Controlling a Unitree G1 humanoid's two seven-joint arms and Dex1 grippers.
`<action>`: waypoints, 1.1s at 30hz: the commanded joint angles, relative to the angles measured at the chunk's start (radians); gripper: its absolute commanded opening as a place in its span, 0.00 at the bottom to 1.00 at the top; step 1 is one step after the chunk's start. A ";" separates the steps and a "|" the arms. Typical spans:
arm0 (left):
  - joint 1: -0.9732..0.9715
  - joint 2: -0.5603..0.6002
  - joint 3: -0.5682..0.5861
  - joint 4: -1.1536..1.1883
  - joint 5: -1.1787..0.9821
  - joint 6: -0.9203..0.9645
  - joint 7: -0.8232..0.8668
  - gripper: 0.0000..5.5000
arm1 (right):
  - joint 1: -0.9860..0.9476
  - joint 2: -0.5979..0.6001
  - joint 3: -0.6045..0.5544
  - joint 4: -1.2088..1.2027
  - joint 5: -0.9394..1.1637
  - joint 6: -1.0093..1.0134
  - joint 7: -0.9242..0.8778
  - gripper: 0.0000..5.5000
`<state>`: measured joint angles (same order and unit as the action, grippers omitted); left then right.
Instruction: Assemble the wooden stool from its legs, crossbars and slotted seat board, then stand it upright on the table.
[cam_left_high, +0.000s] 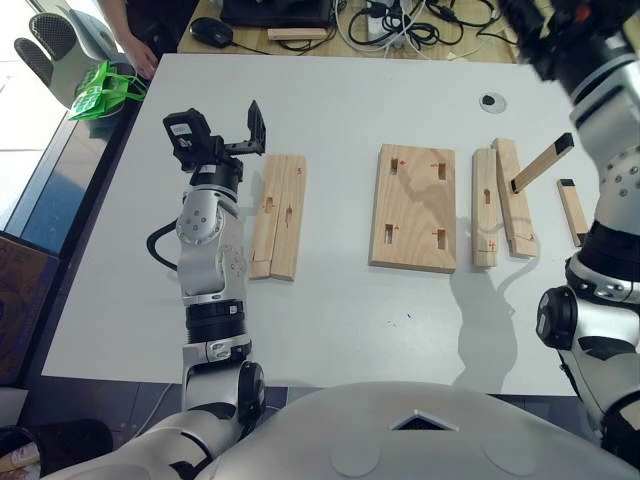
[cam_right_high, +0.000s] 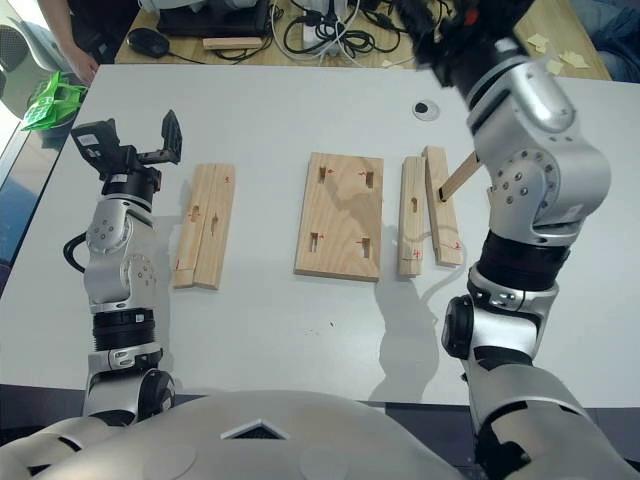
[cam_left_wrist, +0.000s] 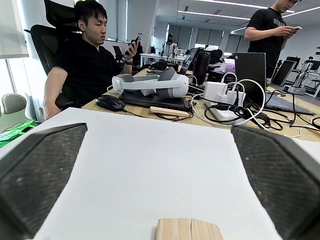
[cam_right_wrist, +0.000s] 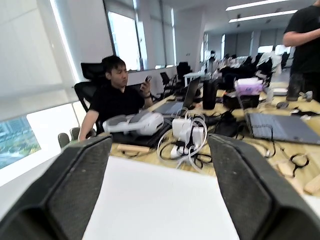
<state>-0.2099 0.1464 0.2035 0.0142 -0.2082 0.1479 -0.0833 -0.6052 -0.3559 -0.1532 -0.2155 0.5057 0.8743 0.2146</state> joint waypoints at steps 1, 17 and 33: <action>-0.001 0.003 0.000 -0.002 0.001 0.009 0.000 0.98 | 0.104 -0.025 0.047 -0.020 -0.004 0.161 -0.012 0.64; 0.007 -0.003 0.000 -0.003 0.018 -0.026 0.016 0.98 | 0.247 -0.067 -0.069 0.211 -0.219 0.106 -0.140 0.64; -0.001 -0.028 -0.001 -0.001 0.018 -0.040 0.033 0.98 | -0.018 -0.042 -0.082 0.640 -0.317 -0.052 -0.173 0.64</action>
<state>-0.2038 0.1195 0.2039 0.0135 -0.1884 0.1042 -0.0535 -0.5597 -0.4098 -0.2202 0.3212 0.1972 0.8496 0.0550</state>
